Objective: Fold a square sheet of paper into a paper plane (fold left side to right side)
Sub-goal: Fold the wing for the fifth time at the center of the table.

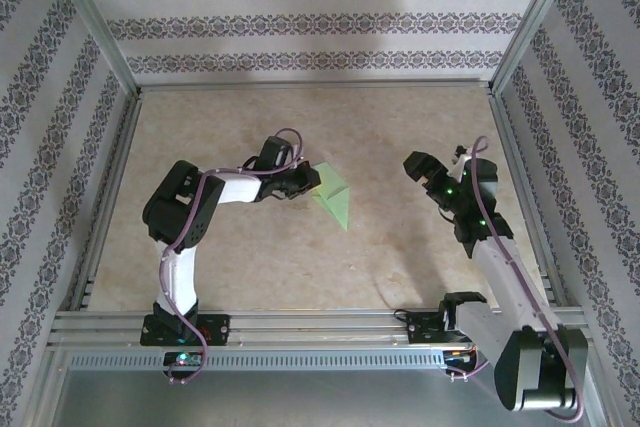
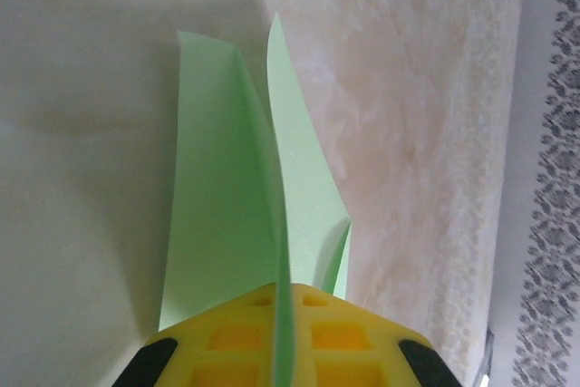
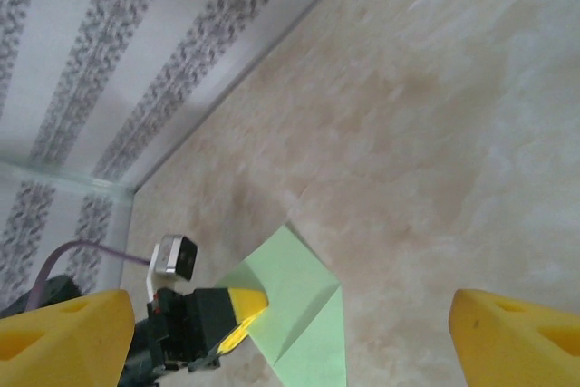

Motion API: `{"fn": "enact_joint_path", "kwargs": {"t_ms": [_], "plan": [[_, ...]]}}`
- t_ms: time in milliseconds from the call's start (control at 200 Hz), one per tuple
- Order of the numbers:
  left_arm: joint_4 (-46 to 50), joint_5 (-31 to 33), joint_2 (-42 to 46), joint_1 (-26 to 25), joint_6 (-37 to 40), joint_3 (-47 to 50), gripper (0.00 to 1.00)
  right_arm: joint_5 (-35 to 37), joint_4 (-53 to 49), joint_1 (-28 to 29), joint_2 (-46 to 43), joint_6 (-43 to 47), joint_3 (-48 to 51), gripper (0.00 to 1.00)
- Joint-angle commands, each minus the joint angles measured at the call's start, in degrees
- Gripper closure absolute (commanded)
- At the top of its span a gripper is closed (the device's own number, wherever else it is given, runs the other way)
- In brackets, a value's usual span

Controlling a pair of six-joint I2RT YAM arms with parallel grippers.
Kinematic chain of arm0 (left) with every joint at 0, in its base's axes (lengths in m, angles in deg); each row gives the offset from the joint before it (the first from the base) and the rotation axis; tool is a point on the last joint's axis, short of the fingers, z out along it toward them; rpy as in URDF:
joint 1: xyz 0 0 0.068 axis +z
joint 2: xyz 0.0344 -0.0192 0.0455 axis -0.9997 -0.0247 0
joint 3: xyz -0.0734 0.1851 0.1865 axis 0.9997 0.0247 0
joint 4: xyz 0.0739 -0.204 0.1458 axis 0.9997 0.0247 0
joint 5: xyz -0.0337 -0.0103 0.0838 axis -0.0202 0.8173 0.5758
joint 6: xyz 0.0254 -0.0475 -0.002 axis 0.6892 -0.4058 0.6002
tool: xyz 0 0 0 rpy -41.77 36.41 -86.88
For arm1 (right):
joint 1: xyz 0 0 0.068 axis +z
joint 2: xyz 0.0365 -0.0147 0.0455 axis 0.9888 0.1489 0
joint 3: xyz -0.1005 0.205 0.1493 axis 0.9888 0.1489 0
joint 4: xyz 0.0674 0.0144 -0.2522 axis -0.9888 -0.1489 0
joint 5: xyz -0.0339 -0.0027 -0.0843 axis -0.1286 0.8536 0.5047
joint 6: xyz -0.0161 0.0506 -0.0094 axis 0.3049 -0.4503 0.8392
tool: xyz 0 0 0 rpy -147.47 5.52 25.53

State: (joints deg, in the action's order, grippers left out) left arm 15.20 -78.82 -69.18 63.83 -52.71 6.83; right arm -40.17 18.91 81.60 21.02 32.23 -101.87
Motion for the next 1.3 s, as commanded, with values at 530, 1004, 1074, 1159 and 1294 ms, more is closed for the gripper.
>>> {"fn": "enact_joint_path", "kwargs": {"t_ms": [530,1004,1074,1159,1294], "plan": [[-6.9,-25.4,14.1,3.6,10.4,10.4,1.00,-31.3,3.7,16.2,35.9,16.7,-15.6,0.16],[3.4,-25.1,13.6,3.6,16.3,7.8,1.00,-35.7,5.0,17.7,38.4,15.2,-20.1,0.40],[5.7,-25.0,13.8,3.5,17.8,7.5,1.00,-35.8,4.3,17.8,39.1,15.3,-21.5,0.43],[5.3,-25.1,14.1,3.5,17.7,8.0,1.00,-35.8,3.9,18.0,40.6,15.3,-22.9,0.46],[3.1,-25.3,14.2,3.5,16.4,8.6,1.00,-34.9,2.8,19.0,43.1,15.8,-25.1,0.54]]}}
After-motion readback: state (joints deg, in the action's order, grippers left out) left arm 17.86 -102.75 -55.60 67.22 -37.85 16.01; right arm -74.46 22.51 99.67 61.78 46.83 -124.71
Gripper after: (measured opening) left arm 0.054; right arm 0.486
